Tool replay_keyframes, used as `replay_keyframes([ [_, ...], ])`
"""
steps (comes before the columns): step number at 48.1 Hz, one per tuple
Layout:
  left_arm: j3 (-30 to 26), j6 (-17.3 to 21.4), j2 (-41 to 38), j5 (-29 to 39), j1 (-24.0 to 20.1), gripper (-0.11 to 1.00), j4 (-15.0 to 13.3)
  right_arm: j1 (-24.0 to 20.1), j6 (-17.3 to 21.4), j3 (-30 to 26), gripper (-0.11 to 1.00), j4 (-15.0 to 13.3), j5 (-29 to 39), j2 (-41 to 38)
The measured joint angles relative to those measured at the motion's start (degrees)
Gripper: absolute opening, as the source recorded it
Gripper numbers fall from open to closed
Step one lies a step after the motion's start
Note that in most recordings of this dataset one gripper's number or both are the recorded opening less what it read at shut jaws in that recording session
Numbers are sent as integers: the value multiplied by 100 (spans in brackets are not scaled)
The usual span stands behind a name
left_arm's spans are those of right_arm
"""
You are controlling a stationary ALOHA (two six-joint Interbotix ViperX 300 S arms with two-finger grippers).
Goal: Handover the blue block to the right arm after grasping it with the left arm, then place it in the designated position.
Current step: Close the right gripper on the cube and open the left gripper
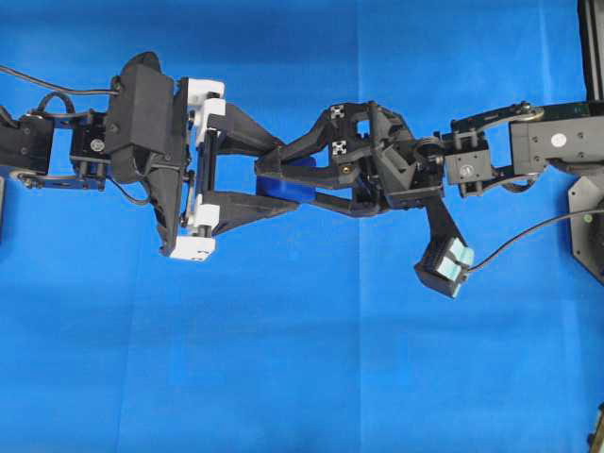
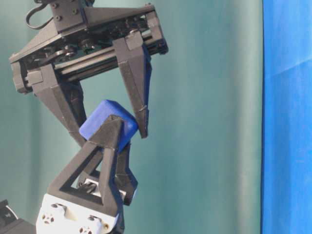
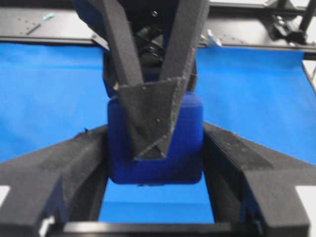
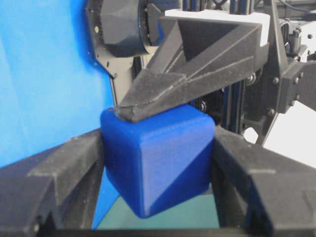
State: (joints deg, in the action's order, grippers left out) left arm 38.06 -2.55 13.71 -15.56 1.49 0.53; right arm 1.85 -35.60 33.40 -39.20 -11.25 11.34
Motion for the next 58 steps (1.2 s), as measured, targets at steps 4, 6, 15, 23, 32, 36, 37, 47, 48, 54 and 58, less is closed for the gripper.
replay_keyframes([
  [4,9,0,0,-9,-9,49,9,-9,0,0,52,0,0,0],
  [6,0,0,0,-9,0,49,0,0,9,0,52,0,0,-9],
  [15,-9,-53,0,-62,9,80,9,0,70,0,52,0,9,-9],
  [23,0,-44,0,-97,9,93,9,9,70,0,52,0,9,-9],
  [32,-9,-44,0,-97,9,92,9,9,70,0,52,0,9,0],
  [36,0,-53,0,-97,9,92,9,0,79,0,52,0,35,9],
  [37,-9,-44,0,-97,9,92,9,9,79,9,52,0,35,26],
  [47,44,-44,44,-97,9,92,9,-18,79,255,52,9,44,431],
  [48,53,-44,53,-88,9,92,9,-18,79,299,52,9,53,492],
  [54,105,-44,123,-88,18,92,9,-26,79,580,52,9,149,896],
  [58,114,-44,132,-97,9,92,18,-44,88,791,52,9,290,1222],
])
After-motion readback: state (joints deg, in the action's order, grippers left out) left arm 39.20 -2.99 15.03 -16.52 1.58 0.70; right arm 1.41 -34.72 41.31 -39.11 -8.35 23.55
